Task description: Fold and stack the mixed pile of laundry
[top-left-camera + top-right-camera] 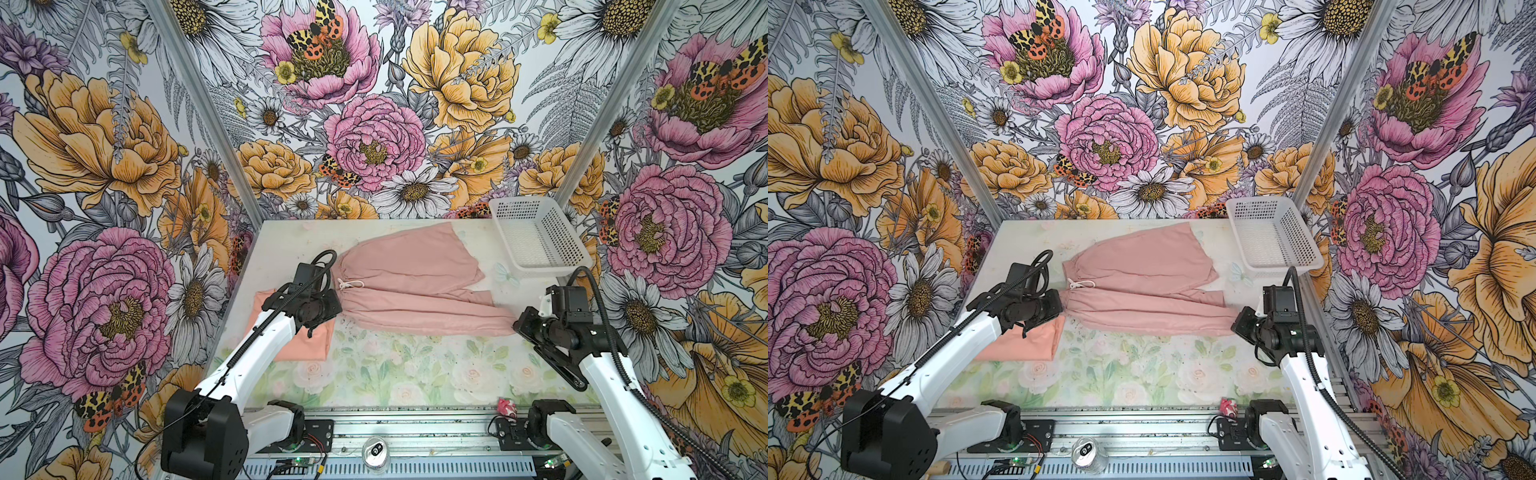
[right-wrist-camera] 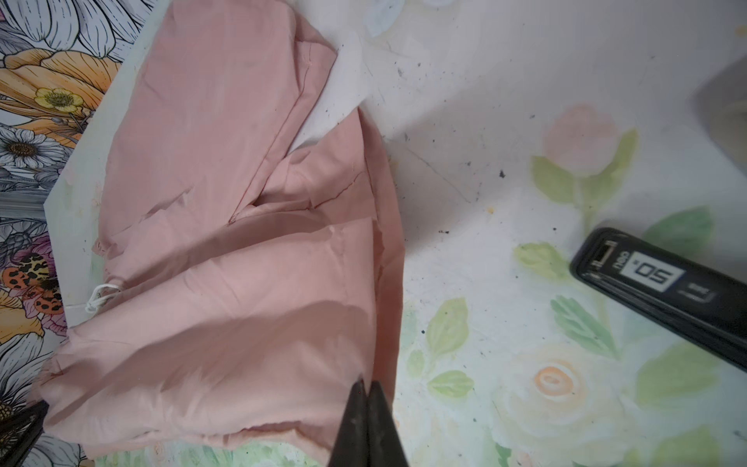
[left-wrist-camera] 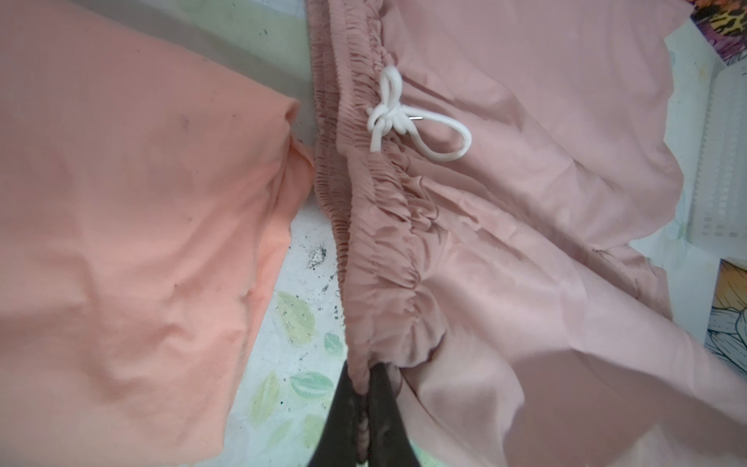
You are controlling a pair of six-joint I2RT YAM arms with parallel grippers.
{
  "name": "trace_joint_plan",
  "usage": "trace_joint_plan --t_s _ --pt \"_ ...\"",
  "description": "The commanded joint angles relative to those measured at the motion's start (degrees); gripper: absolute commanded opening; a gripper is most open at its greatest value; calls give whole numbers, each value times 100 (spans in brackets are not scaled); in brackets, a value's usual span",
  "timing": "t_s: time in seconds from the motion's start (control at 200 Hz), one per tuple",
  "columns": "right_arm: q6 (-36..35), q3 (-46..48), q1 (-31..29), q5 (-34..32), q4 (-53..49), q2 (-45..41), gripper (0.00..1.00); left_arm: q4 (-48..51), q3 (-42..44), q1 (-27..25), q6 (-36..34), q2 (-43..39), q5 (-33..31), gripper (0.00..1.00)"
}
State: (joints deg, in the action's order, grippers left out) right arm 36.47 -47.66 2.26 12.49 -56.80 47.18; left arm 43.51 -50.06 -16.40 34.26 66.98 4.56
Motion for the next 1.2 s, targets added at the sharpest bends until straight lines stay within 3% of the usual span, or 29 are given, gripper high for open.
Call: trace_joint_plan --t_s 0.0,0.27,0.756,1.031,1.196 --pt "-83 -468 64 -581 -663 -176 0 127 154 -270 332 -182 -57 0" --pt "-175 -1492 125 -1379 -1672 -375 0 270 457 -1179 1123 -532 -136 0" --pt "-429 -3006 170 -1971 -2528 -264 0 622 239 -3059 2526 -891 -508 0" --pt "-605 -3897 170 -2079 -2871 -26 0 1099 44 -4152 3456 -1319 -996 0" --pt "-768 -4071 174 -1820 -2397 388 0 1182 8 -4304 3708 -1477 -1191 0"
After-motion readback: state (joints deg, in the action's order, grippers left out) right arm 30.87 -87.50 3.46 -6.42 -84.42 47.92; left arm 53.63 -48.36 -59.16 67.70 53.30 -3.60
